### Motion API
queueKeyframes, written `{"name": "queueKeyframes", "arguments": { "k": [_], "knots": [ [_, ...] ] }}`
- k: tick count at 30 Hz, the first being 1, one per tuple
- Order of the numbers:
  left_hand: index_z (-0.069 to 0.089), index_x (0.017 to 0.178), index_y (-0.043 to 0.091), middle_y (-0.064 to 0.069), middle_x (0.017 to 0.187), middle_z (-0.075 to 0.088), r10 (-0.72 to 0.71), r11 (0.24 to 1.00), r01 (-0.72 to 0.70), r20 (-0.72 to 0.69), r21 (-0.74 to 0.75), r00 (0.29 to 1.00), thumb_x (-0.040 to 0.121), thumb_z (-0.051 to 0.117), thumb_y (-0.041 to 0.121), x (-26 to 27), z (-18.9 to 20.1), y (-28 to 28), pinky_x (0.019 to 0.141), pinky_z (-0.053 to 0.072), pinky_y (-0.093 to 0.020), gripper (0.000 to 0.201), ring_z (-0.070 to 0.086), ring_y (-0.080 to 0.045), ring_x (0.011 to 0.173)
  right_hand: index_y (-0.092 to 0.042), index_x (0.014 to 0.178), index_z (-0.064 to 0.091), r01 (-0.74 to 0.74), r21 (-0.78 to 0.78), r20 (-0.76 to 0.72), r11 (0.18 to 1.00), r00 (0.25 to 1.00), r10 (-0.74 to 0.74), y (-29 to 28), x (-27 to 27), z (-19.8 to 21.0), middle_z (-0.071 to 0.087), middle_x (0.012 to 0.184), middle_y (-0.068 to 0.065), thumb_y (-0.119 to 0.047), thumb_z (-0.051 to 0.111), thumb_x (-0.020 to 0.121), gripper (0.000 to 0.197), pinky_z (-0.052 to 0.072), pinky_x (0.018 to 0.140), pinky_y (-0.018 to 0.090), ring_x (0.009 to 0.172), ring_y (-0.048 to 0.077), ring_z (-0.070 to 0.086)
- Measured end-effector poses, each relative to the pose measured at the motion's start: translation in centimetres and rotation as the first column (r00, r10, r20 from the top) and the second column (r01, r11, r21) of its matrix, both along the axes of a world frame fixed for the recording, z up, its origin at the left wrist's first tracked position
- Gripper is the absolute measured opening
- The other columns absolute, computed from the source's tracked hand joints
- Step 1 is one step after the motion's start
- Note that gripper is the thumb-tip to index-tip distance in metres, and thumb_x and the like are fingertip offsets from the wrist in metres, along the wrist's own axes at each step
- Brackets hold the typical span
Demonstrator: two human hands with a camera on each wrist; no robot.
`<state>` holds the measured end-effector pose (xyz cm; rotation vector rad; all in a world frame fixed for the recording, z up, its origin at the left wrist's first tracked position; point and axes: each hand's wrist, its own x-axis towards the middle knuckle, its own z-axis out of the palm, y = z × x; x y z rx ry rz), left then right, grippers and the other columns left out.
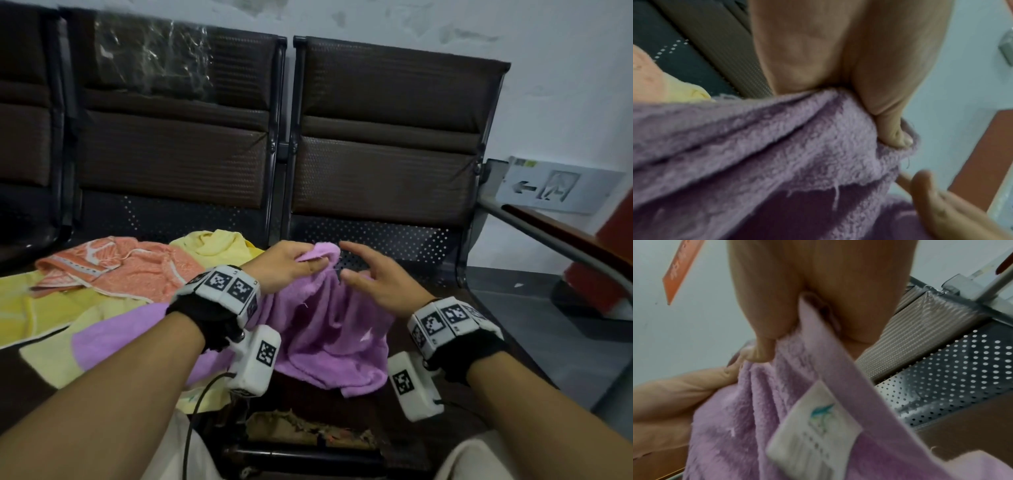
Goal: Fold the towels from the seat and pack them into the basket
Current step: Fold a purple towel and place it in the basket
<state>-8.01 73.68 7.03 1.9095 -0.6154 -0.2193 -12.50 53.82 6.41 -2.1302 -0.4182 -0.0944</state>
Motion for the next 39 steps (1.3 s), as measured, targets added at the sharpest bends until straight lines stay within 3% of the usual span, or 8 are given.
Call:
{"name": "queueKeyframes", "arguments": {
  "k": [3,7,11,17,23,29,34,39],
  "knots": [
    [0.068,0.091,0.010,0.002,0.080,0.063,-0.040,0.997,0.039,-0.020,-0.060,0.999,0.088,0.062,0.016,0.3,0.3,0.5,0.076,0.045,-0.024,0.009,0.055,-0.007,0.077,-0.001,0.128,0.054,-0.097,0.014,-0.105,0.995,0.990,0.098,1.6,0.1,0.0,0.069,0.104,-0.007,-0.008,0.059,0.090,0.039,0.052,0.083,0.021,0.082,0.009,0.060],
    [0.065,0.078,0.021,0.016,0.064,0.063,-0.019,0.997,0.022,0.038,-0.078,0.999,0.084,0.066,0.015,0.6,0.0,1.2,0.067,0.043,-0.012,0.008,0.054,0.005,0.066,0.009,0.096,0.067,-0.075,-0.110,-0.133,0.991,0.989,0.060,2.7,0.5,-0.9,0.066,0.098,0.031,-0.017,0.063,0.090,0.027,0.049,0.079,0.040,0.079,0.017,0.054],
    [0.068,0.093,0.013,0.005,0.085,0.068,0.161,0.971,-0.156,0.015,-0.181,0.987,0.078,0.072,0.013,1.0,-0.6,2.7,0.082,0.049,-0.023,0.015,0.061,-0.006,0.082,0.003,0.088,0.068,0.099,0.194,-0.099,0.976,0.992,-0.081,2.3,1.4,-0.5,0.066,0.079,0.012,-0.018,0.057,0.094,0.025,0.047,0.070,0.034,0.073,0.014,0.056],
    [0.066,0.077,0.013,-0.006,0.079,0.065,0.261,0.932,-0.289,0.148,0.218,0.954,0.088,0.064,0.018,1.7,-3.1,5.0,0.076,0.046,-0.032,0.012,0.055,-0.018,0.076,-0.015,0.062,0.062,0.423,0.542,-0.074,0.726,0.885,-0.461,-1.0,2.7,-0.2,0.061,0.064,-0.001,-0.024,0.054,0.095,0.035,0.044,0.064,0.032,0.065,0.015,0.053],
    [0.059,0.070,0.019,0.004,0.067,0.057,0.210,0.960,-0.242,0.213,0.141,0.954,0.094,0.053,0.018,0.6,-1.6,3.9,0.068,0.040,-0.027,0.025,0.050,-0.011,0.068,-0.014,0.087,0.063,0.600,0.438,0.053,0.670,0.727,-0.685,-2.3,2.7,-0.7,0.063,0.085,0.004,-0.024,0.061,0.088,0.010,0.045,0.073,0.026,0.072,0.009,0.054],
    [0.065,0.085,0.005,0.002,0.074,0.057,0.057,0.998,-0.060,0.324,0.001,0.944,0.095,0.050,0.025,-0.7,1.6,1.1,0.069,0.041,-0.019,0.027,0.049,-0.003,0.071,-0.032,0.129,0.053,0.186,0.135,0.246,0.973,0.945,-0.215,1.2,1.3,-0.3,0.064,0.118,-0.005,-0.019,0.057,0.093,0.038,0.049,0.094,0.025,0.098,0.007,0.063],
    [0.068,0.085,0.013,0.011,0.071,0.059,0.042,0.998,-0.028,0.295,-0.051,0.955,0.093,0.053,0.028,-0.6,2.2,0.4,0.066,0.043,-0.012,0.023,0.051,0.004,0.067,-0.023,0.085,0.070,-0.014,0.137,0.160,0.990,0.987,-0.008,2.5,1.1,-0.2,0.069,0.083,-0.010,-0.009,0.056,0.092,0.021,0.047,0.078,0.013,0.080,-0.003,0.062],
    [0.065,0.078,0.013,0.009,0.067,0.056,0.184,0.983,-0.177,0.293,-0.048,0.938,0.091,0.059,0.022,0.5,1.0,0.9,0.067,0.042,-0.027,0.016,0.050,-0.007,0.067,-0.021,0.065,0.061,0.183,0.264,0.164,0.947,0.959,-0.232,2.5,2.6,0.2,0.060,0.066,-0.011,-0.017,0.057,0.092,0.028,0.046,0.072,0.020,0.069,0.001,0.055]
  ]
}}
